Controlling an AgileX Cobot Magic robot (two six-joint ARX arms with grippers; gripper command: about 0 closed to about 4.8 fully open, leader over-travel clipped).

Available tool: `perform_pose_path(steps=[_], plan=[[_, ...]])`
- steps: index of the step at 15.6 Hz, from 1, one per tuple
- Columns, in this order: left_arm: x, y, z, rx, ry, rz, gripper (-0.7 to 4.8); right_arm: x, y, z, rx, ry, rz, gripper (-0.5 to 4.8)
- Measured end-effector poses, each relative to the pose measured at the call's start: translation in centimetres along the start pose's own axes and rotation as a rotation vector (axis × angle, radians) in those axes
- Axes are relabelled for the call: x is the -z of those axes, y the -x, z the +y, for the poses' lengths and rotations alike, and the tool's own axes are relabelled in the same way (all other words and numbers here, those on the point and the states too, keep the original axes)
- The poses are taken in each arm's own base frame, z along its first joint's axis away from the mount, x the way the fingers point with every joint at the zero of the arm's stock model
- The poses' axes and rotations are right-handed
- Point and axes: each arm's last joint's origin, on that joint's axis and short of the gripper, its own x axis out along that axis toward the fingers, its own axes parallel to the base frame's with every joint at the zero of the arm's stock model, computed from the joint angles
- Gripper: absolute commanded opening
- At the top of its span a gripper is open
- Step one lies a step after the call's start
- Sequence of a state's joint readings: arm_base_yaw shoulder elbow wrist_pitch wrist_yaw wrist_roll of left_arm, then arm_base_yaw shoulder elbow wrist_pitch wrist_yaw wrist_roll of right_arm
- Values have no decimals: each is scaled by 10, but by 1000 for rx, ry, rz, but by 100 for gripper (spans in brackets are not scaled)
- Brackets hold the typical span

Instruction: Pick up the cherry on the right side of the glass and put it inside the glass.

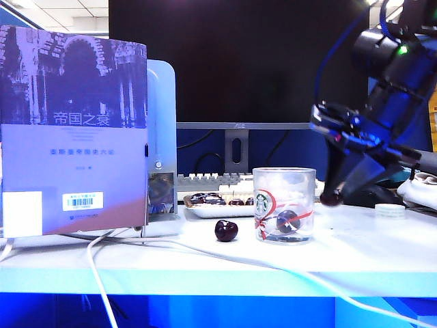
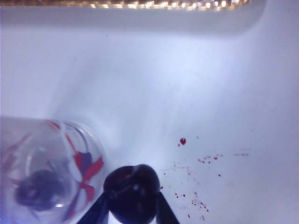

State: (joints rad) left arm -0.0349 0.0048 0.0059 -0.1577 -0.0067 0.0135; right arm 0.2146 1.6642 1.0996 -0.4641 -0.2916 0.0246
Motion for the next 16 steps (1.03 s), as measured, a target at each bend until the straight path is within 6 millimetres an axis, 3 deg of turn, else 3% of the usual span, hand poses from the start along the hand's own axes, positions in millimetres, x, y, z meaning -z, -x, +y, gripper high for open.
perform_pose_path(steps=[8, 12, 16], plan=[[0, 0, 0, 0, 0, 0, -5, -29, 40, 13, -3, 39, -24, 139], [0, 0, 0, 0, 0, 0, -5, -29, 73, 26, -113, 65, -94, 139], [0, 0, 0, 0, 0, 0, -5, -21, 78, 33, -316, 42, -34, 139]])
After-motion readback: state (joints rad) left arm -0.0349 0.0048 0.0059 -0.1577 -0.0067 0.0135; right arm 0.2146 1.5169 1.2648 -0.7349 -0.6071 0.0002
